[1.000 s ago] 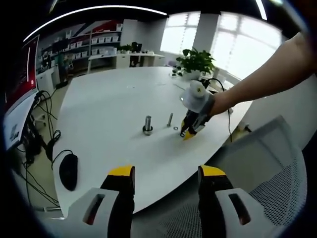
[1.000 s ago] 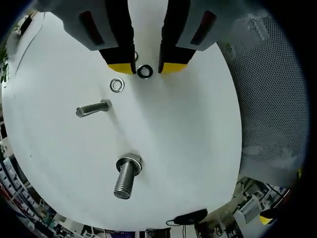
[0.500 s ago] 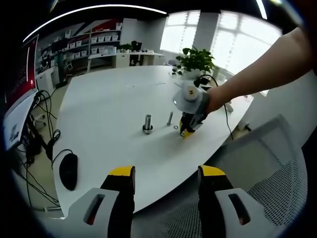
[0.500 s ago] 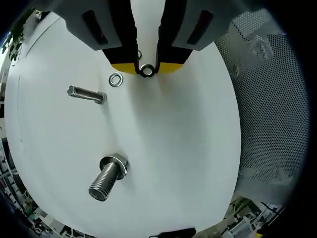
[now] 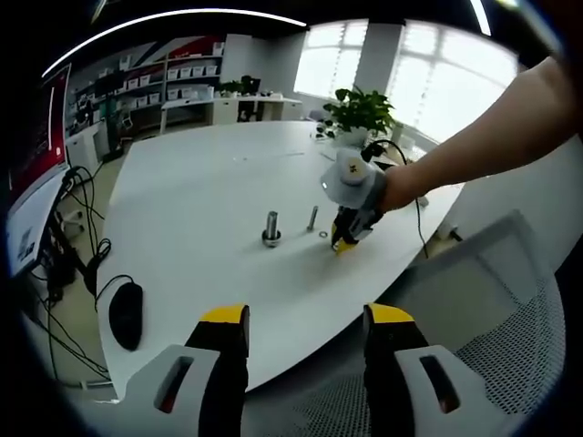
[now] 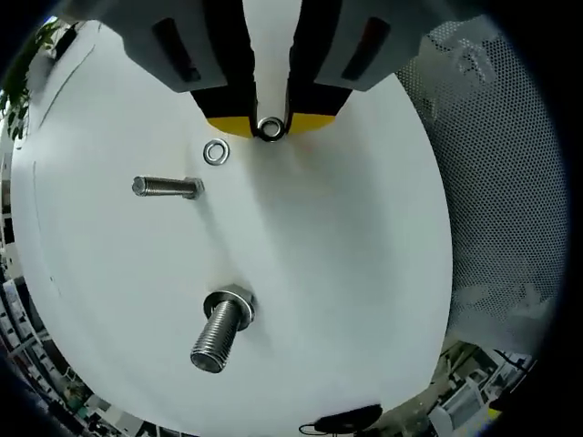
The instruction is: Place the washer onto the threaded stud by aligning its center hole with the stud, sliding it down to the base, and recovering from edge contact or off-axis alignment until the washer reaches the visible bottom stop.
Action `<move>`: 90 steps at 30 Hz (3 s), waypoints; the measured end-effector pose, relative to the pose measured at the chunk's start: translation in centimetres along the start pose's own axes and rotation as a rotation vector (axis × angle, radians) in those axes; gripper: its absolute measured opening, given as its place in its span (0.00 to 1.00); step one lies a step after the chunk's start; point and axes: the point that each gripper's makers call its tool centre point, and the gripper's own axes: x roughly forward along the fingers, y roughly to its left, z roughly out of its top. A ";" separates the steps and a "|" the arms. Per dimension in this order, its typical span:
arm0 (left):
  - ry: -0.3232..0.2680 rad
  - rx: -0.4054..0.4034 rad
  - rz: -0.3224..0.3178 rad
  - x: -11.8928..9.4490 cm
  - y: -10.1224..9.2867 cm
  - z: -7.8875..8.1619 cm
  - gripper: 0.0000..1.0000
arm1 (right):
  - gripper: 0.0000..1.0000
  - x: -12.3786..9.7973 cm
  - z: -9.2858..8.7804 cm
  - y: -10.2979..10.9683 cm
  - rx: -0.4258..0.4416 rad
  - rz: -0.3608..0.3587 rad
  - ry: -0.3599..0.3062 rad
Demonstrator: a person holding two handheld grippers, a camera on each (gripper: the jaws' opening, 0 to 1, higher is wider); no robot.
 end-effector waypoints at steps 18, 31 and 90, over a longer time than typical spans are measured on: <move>0.006 0.001 -0.004 0.0 -0.1 -0.1 0.49 | 0.13 -0.8 0.0 -0.9 0.147 -0.012 -0.094; -0.012 0.004 -0.011 -0.1 -0.3 0.1 0.49 | 0.13 -3.3 0.6 -1.5 0.088 -0.019 -0.085; 0.004 -0.002 -0.002 -0.1 -0.1 -0.2 0.49 | 0.14 -2.9 4.3 -6.3 0.033 -0.044 -0.122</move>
